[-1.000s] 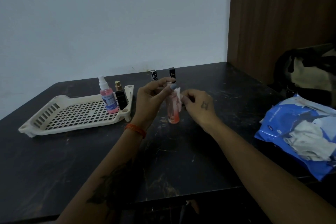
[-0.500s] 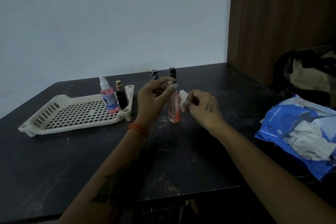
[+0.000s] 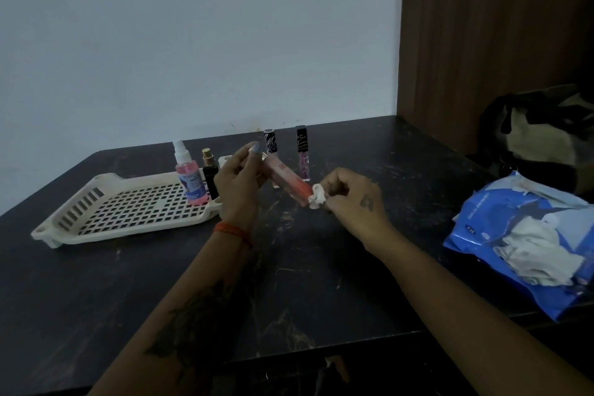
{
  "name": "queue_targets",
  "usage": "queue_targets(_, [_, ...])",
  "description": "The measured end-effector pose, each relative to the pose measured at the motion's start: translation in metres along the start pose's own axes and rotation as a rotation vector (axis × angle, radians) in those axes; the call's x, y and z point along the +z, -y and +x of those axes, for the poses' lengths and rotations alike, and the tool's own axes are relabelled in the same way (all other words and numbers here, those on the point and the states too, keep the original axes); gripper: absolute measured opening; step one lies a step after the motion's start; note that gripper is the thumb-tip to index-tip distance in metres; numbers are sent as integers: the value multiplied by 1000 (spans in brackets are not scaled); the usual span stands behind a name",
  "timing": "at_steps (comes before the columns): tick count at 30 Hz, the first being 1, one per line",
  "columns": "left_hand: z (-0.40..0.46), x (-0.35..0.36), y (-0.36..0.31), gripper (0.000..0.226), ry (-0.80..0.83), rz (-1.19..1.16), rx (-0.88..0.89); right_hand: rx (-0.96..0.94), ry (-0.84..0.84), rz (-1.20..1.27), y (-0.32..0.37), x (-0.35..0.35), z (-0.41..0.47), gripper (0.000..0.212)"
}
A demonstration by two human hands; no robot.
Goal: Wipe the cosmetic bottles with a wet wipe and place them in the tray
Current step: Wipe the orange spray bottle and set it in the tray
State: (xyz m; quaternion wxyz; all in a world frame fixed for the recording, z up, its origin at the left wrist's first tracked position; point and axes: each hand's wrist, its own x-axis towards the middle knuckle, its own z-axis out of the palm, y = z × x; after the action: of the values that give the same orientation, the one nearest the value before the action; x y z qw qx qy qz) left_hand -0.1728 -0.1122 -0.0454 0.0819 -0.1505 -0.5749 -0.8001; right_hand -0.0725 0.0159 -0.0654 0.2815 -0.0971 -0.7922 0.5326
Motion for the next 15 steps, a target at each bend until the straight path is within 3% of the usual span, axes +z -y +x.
queue_targets(3, [-1, 2, -1, 17, -27, -49, 34, 312, 44, 369, 2, -2, 2, 14])
queue_targets(6, [-5, 5, -2, 9, 20, 49, 130, 429, 67, 532, 4, -4, 2, 15])
queue_targets(10, [-7, 6, -7, 19, 3, 161, 212, 455, 114, 581, 8, -8, 2, 11])
queue_targets(15, [-11, 8, -10, 23, 36, 298, 303, 467, -30, 517, 6, -7, 4, 10])
